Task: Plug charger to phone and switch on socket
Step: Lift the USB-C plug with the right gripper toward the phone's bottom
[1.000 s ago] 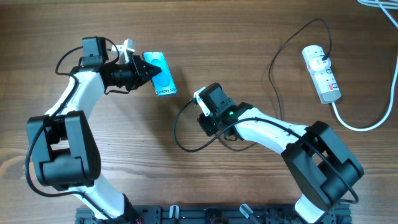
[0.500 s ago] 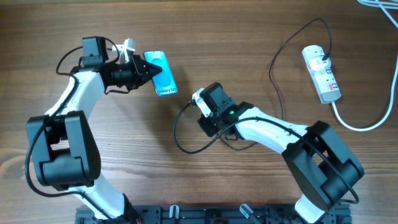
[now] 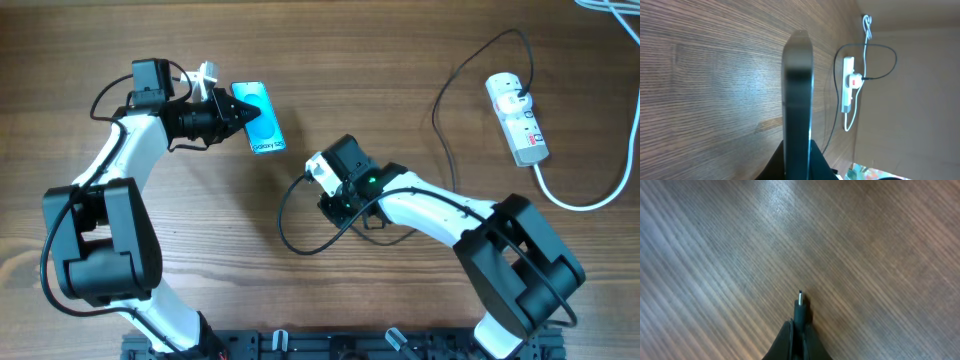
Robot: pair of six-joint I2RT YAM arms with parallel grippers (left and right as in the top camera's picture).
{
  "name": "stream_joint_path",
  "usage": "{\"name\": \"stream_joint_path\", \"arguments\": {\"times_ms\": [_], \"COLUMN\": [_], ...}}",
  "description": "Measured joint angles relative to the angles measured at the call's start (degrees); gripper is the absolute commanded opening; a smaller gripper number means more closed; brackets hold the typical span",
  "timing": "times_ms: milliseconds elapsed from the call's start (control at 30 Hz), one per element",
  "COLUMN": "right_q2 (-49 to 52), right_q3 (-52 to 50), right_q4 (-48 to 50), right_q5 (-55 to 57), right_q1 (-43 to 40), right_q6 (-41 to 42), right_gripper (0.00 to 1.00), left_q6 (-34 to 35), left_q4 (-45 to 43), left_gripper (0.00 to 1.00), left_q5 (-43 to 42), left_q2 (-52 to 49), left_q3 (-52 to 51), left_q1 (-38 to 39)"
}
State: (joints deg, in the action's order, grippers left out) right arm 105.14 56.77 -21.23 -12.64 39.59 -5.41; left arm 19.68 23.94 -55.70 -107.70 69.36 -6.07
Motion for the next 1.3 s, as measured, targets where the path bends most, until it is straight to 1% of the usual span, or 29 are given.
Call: {"name": "stream_joint_path", "arguments": {"times_ms": [33, 100, 133, 200, 233, 267, 333, 400, 467, 500, 600, 633, 700, 733, 800, 967, 1300], "right_q2": [0.0, 0.0, 0.0, 0.0, 0.0, 0.0, 0.0, 0.0, 0.0, 0.0, 0.0, 0.0, 0.0, 0.0, 0.0, 0.0, 0.0], "right_q3": [1.1, 5.6, 7.1, 8.5, 8.8, 8.8, 9.0, 9.1, 9.2, 9.2, 9.2, 9.2, 9.2, 9.2, 9.3, 9.3, 9.3], "right_q4": [-3.4, -10.3, -11.9, -10.8, -8.6, -6.0, 2.1, 9.6, 15.2, 16.8, 23.1, 25.7, 32.5, 36.7, 39.7, 40.5, 40.5], "right_q5": [-1.3, -7.3, -12.0, -22.3, -29.3, -33.8, -44.3, -52.2, -55.9, -57.2, -58.9, -59.4, -60.5, -61.0, -61.2, -60.0, -51.0], "right_q1": [-0.5, -4.1, -5.6, -8.7, -10.4, -11.0, -11.0, -10.8, -10.8, -10.8, -10.8, -10.8, -10.8, -10.8, -10.8, -10.8, -9.0], "right_q6": [0.2, 1.3, 2.4, 4.7, 6.8, 8.5, 13.7, 20.1, 25.4, 27.6, 34.7, 37.6, 43.4, 47.6, 51.9, 58.9, 60.7], "right_gripper": [0.04, 0.04, 0.04, 0.04, 0.04, 0.04, 0.04, 0.04, 0.04, 0.04, 0.04, 0.04, 0.04, 0.04, 0.04, 0.04, 0.04], "left_q6": [0.0, -0.8, -1.1, -1.4, -1.6, -1.6, -2.0, -1.3, 2.1, 4.2, 14.4, 19.4, 25.9, 28.7, 30.7, 32.4, 33.0], "left_q4": [0.0, -0.7, -1.1, -1.6, -2.2, -3.0, -7.2, -12.9, -18.5, -20.2, -25.7, -26.5, -26.4, -26.3, -26.1, -26.1, -27.3], "left_gripper": [0.04, 0.04, 0.04, 0.04, 0.04, 0.04, 0.04, 0.04, 0.04, 0.04, 0.04, 0.04, 0.04, 0.04, 0.04, 0.04, 0.04], "left_q5": [-0.4, -3.2, -4.4, -6.4, -7.8, -9.6, -15.1, -20.1, -23.1, -23.8, -24.9, -25.2, -25.7, -27.0, -27.8, -28.9, -28.9], "left_q2": [0.0, 0.0, 0.0, 0.0, 0.0, 0.0, -0.1, -0.1, -0.1, -0.1, -0.1, -0.1, -0.1, -0.1, -0.1, -0.1, -0.1], "left_q3": [0.0, 0.0, 0.0, 0.0, 0.0, 0.0, -0.2, -0.4, -0.5, -0.5, -0.5, -0.5, -0.5, -0.5, -0.5, -0.5, -0.5], "left_q1": [0.0, 0.0, 0.0, 0.0, 0.0, 0.0, 0.0, 0.0, 0.0, 0.0, -0.1, -0.2, -1.0, -1.5, -2.1, -2.2, -2.2]}}
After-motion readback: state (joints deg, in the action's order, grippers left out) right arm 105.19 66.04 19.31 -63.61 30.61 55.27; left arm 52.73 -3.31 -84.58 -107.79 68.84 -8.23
